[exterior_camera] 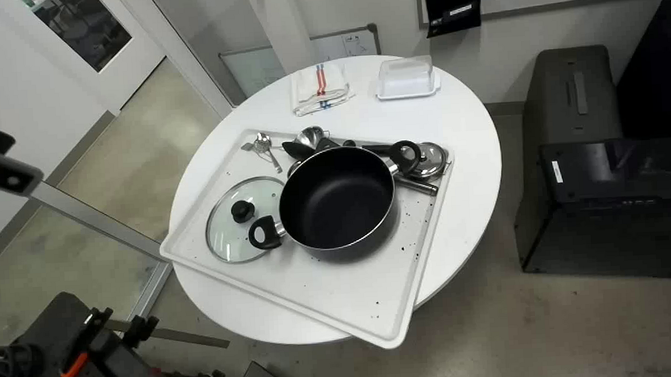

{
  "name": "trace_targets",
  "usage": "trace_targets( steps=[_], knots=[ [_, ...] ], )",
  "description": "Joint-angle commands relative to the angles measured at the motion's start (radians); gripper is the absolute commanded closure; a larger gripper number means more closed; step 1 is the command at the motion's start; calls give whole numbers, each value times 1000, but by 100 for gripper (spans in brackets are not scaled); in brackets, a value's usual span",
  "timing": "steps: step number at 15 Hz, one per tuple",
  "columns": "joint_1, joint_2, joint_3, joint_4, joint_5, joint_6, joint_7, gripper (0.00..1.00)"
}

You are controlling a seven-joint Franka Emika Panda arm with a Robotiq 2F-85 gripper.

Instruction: Put the lid on the black pot

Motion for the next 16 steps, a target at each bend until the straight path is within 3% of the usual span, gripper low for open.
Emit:
trace_targets(
  steps=[1,8,16],
  knots=[
    [-5,0,5,2,4,-3,-3,0],
    [-5,0,5,2,4,-3,-3,0],
    [36,149,81,66,-29,-13,-1,0]
  ],
)
